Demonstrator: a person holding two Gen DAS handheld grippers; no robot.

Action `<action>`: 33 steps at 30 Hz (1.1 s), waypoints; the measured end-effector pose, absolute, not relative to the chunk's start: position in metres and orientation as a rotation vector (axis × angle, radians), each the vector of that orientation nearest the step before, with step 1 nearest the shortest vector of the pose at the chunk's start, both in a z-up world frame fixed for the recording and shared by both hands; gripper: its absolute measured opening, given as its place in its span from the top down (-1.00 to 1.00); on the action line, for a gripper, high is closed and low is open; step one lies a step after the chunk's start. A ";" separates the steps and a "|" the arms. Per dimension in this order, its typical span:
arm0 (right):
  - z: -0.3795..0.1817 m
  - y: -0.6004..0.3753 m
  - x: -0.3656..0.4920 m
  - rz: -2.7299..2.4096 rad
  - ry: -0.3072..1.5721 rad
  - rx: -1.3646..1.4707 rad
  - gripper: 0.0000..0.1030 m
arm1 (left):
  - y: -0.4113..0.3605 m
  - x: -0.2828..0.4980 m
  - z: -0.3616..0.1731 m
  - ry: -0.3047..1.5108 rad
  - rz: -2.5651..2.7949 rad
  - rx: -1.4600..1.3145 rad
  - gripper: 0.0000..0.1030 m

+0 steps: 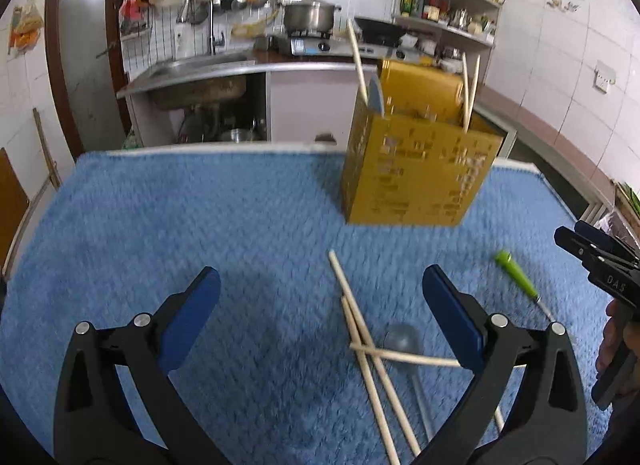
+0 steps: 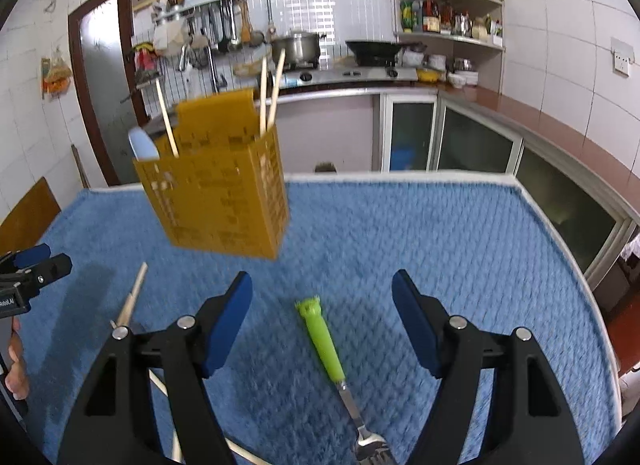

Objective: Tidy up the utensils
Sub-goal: 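Grasp the green frog-handled fork with the right tool while the left tool grasps chopsticks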

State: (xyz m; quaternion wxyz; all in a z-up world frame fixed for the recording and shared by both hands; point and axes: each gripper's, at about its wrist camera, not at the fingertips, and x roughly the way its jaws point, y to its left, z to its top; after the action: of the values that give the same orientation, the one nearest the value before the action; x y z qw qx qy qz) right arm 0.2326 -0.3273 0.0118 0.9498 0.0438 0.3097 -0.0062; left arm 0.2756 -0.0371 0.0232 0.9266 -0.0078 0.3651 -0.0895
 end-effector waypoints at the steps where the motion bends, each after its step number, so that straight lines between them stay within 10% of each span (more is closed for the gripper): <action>1: 0.007 -0.328 0.233 -0.013 0.638 0.087 -0.39 | -0.038 0.276 0.018 0.762 -0.185 -0.018 -0.90; 11: -0.024 -0.334 0.243 -0.032 0.709 0.094 -0.39 | -0.044 0.294 -0.023 0.890 -0.167 -0.010 -0.88; 17: -0.036 -0.330 0.253 -0.030 0.764 0.072 -0.35 | -0.048 0.306 -0.032 0.935 -0.183 -0.016 -0.48; 27: -0.054 -0.325 0.273 0.002 0.851 0.064 0.41 | -0.058 0.326 -0.044 0.980 -0.184 0.004 -0.03; 33: -0.056 -0.321 0.280 0.014 0.877 0.066 0.51 | -0.072 0.342 -0.044 1.004 -0.181 0.038 0.32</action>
State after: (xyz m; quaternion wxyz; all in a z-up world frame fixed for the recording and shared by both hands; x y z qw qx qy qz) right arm 0.2801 -0.3214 -0.0565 0.9049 0.0317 0.4245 0.0068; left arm 0.3417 -0.0722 -0.0440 0.8725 0.0183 0.4805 -0.0864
